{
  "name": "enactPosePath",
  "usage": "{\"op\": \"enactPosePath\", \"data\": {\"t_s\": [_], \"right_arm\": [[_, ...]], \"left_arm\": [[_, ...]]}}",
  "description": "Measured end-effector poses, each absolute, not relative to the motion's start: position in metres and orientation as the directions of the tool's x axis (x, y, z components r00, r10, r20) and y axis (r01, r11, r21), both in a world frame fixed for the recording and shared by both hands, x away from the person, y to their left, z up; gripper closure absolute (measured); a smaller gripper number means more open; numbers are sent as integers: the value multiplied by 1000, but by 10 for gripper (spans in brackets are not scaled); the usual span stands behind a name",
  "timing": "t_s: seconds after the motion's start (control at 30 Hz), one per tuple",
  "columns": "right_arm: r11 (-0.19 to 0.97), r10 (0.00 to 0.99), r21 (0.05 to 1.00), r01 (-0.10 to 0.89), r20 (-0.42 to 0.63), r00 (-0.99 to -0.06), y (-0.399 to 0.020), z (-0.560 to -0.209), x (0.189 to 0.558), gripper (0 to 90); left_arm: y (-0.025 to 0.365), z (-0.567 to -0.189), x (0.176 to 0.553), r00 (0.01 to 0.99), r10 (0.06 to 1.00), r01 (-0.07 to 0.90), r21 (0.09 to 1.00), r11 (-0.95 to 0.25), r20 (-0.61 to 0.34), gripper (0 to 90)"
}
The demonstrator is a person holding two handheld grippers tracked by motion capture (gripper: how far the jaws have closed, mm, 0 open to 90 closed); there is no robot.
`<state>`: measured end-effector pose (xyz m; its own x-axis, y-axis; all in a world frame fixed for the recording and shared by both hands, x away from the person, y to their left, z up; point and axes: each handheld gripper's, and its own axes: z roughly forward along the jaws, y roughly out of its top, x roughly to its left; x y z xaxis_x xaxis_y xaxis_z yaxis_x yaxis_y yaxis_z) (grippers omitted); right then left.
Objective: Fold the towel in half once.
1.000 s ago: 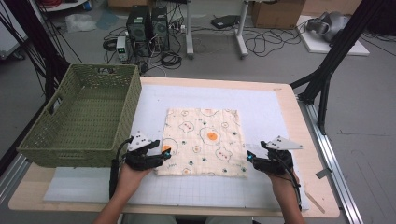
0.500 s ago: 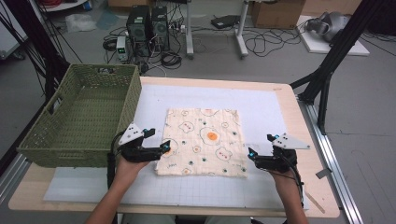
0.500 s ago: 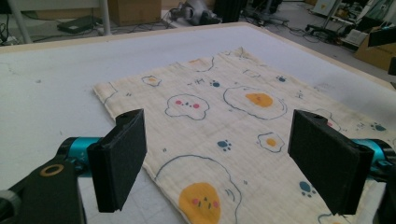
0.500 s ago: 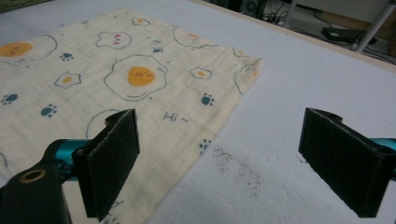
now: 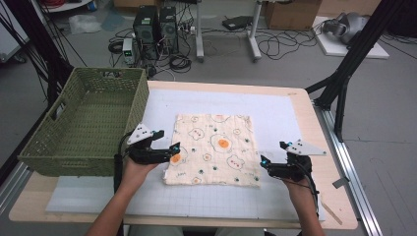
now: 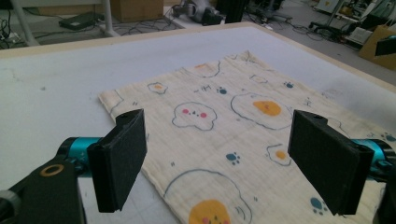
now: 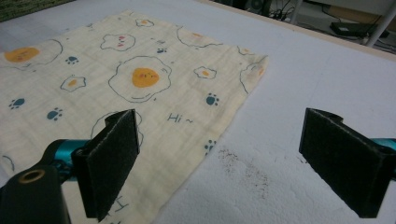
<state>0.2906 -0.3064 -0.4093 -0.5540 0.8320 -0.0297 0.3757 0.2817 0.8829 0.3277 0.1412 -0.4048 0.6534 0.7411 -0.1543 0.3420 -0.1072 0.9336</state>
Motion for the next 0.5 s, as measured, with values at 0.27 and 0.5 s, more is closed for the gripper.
{"op": "enactPosePath", "data": {"t_s": [0.27,0.5], "right_arm": [[278,829,882,381,-19,-559,-306,-410,294,114],[274,823,875,399,1,-567,-307,-412,298,114]], "left_arm": [[134,-396,355,652,741,345,933,-103,-159,203],[127,-399,389,621,760,398,912,-96,-191,200]]}}
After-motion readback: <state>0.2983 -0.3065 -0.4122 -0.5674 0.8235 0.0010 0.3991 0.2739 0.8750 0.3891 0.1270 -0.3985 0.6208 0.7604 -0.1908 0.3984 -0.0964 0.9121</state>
